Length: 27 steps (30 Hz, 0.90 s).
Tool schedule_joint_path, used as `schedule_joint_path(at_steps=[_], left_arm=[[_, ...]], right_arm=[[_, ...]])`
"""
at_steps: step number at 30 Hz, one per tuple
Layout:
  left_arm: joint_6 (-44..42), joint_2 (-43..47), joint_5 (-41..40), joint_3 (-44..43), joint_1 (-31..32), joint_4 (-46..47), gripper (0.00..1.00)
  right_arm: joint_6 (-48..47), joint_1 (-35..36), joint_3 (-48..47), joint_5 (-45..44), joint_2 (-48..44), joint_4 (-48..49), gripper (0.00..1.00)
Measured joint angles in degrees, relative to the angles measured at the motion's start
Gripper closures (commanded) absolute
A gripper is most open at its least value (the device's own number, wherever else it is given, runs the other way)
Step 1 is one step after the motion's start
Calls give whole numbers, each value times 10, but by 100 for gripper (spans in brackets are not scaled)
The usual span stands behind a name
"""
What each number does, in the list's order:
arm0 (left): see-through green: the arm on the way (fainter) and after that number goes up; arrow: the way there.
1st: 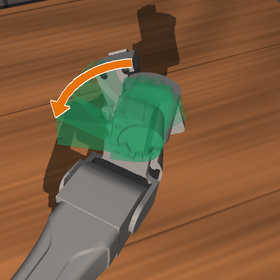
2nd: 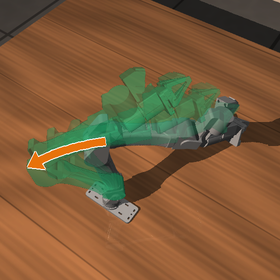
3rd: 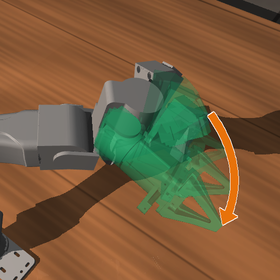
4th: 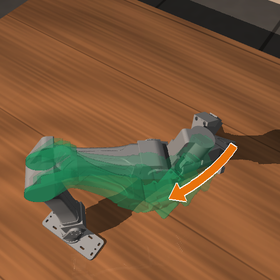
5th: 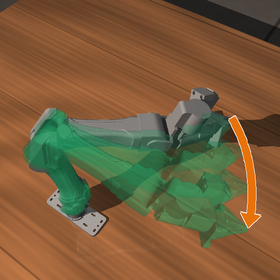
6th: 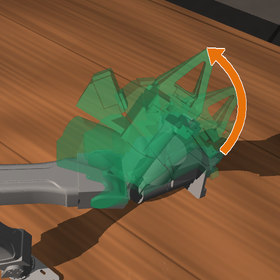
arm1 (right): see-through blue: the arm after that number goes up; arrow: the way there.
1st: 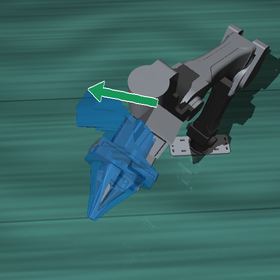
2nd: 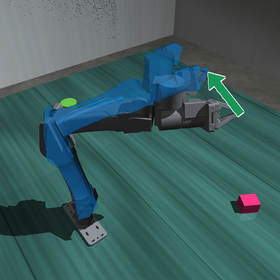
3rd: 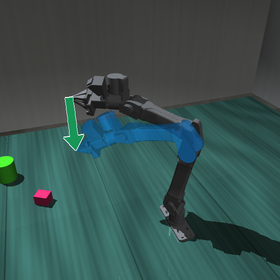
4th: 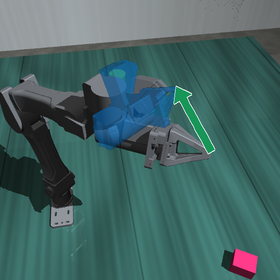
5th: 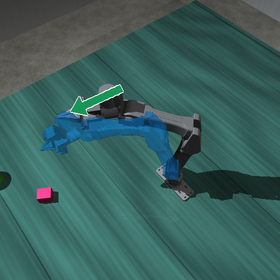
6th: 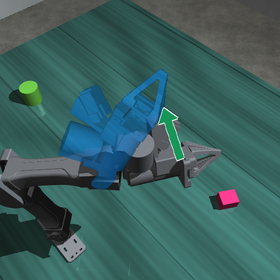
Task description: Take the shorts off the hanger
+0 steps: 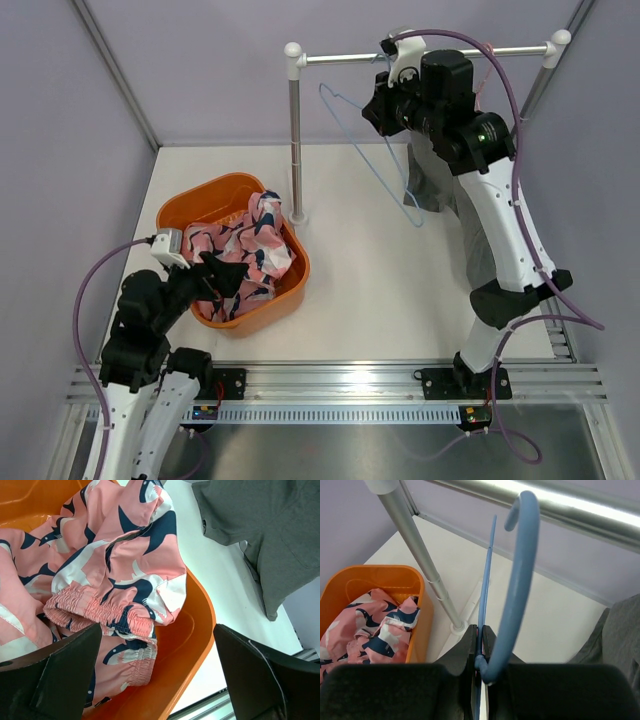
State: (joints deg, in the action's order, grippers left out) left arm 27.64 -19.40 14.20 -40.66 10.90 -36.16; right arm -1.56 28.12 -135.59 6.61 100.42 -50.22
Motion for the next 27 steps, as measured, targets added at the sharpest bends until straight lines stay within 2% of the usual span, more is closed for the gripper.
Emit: schedule_joint_path(at_steps=[7,16,27], left_arm=[[-6,0,11,13,0,3,1],[-7,2,16,17,0,3,1],[-7,2,17,17,0,3,1]], right_arm=[[-12,0,-28,-7,53,21,100],[-8,-1,-19,-47,58,97,100],[-3,-1,-58,-81,113,106,100]])
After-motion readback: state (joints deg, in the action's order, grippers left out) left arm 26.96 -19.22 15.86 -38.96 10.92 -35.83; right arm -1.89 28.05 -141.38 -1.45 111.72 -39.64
